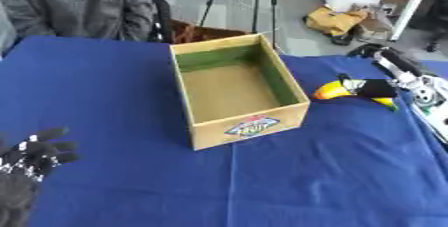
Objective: Pick up objects on the table and place them in the box.
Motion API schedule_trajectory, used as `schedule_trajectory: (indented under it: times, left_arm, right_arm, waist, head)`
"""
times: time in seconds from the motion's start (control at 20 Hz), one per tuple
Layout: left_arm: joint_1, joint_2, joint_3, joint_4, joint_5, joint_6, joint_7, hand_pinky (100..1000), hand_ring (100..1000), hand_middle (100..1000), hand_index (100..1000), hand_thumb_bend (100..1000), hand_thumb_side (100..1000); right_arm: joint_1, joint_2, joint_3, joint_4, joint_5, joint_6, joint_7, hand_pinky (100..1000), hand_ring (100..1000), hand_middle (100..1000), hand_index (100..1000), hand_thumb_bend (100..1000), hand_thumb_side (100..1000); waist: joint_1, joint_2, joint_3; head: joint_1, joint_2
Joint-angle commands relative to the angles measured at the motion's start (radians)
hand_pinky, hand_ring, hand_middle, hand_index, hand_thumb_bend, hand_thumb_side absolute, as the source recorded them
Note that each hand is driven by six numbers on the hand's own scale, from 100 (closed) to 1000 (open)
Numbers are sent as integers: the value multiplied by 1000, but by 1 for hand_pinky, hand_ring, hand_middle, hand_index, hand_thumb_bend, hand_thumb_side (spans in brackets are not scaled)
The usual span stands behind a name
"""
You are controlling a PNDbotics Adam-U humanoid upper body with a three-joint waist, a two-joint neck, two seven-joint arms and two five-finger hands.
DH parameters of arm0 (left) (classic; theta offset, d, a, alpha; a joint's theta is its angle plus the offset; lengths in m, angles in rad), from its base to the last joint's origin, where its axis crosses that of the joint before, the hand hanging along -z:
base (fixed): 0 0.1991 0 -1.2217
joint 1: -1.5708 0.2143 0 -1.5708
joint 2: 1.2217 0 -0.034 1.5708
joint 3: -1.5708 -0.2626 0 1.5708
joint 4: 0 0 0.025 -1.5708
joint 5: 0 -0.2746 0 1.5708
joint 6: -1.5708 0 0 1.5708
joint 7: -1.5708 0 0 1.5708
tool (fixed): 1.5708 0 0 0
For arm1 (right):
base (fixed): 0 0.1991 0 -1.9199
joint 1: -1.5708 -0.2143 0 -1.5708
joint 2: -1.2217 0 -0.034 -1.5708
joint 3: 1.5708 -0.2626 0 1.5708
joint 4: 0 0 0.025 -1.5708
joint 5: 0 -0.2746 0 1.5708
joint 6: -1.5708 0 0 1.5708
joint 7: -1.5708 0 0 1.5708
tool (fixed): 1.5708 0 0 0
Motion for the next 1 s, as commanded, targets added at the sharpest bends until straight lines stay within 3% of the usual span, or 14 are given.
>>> schedule_trajectory:
  times: [0.05, 0.5, 1.0]
  left_arm:
    - [-15, 2, -5, -26, 1, -2, -7, 715, 717, 734, 554, 338, 943]
    - [-14, 0, -5, -26, 0, -3, -11, 716, 717, 734, 553, 336, 948]
    - [-13, -3, -6, -25, 0, -5, -13, 716, 718, 735, 552, 332, 952]
  right_arm:
    - [-14, -26, -13, -9, -8, 2, 12, 812, 895, 873, 873, 146, 388]
    - [-2, -29, -24, 39, 2, 23, 51, 816, 899, 869, 875, 103, 260]
    - [9, -32, -32, 78, 1, 30, 52, 829, 905, 871, 874, 100, 246]
  waist:
    - [2, -13, 3]
    - [8, 0, 8]
    - [19, 11, 9]
  head:
    - [-3, -16]
    - [-8, -22]
    - [-9, -30]
